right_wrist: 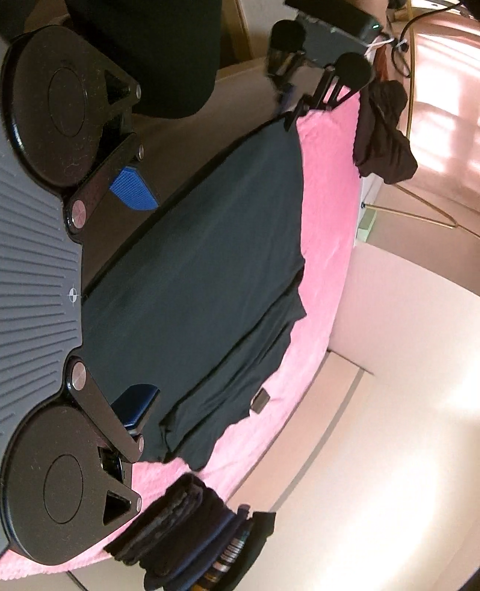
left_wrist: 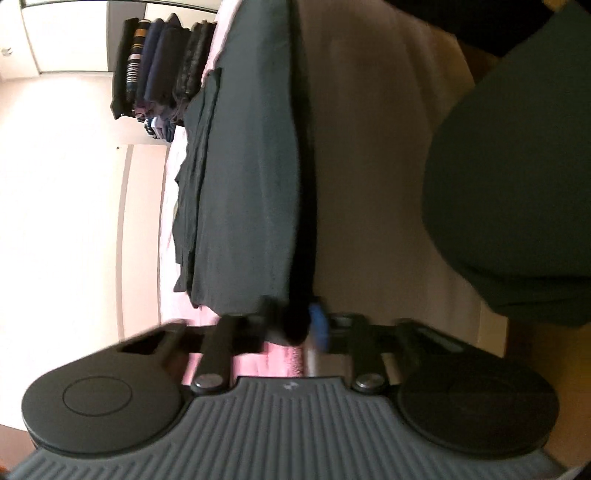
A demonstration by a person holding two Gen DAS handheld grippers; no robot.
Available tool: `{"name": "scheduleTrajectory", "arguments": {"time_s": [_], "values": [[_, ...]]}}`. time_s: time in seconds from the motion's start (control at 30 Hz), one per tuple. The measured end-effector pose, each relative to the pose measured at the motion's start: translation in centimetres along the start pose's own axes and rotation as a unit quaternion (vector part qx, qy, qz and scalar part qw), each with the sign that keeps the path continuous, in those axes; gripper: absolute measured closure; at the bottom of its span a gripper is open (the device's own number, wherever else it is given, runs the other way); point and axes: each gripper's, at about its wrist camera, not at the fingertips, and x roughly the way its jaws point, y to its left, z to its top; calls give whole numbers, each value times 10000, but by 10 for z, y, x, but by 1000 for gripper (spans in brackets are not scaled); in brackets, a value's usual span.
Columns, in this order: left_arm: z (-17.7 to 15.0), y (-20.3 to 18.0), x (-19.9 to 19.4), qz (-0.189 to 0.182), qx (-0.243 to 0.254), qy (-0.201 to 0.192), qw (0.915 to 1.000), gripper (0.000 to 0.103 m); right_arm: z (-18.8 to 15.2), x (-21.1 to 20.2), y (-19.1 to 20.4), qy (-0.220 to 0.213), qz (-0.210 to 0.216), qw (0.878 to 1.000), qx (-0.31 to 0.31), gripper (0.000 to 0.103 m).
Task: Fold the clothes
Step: 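Lift the hem with the left gripper while the right gripper grasps the other hem corner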
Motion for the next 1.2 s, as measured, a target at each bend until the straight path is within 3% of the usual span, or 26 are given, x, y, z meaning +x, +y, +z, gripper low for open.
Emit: {"name": "scheduleTrajectory", "arguments": {"time_s": [0.2,0.37,0.5,0.7,0.87,0.9,0.93,1.13,1.2], "values": [[2,48,-6,-172,-1142,-69,9933,97,-2,6,11,-5,131,9999,-57,0],[2,96,-8,-617,-2412,-229,9683,97,2,30,33,-89,361,9985,-394,0],[-2,125,-7,-693,-3003,-201,9511,98,6,50,44,-247,207,9987,-389,0],[-15,158,-14,-833,-3936,-205,9152,98,15,73,62,-603,54,9957,-702,1],[-16,163,-15,-794,-3952,-178,9150,98,5,81,54,-576,-556,9910,-1077,1],[-16,162,-15,-811,-3949,-175,9150,98,-1,78,46,-532,-715,9900,-1089,6],[-17,161,-16,-821,-3937,-171,9154,98,-9,76,36,-430,-887,9886,-1138,14],[-18,152,-15,-843,-3932,-104,9155,98,-72,60,-25,373,-1593,9716,-1711,16],[-18,147,-14,-872,-3897,-53,9168,97,-83,57,-41,550,-1730,9652,-1885,21]]}}
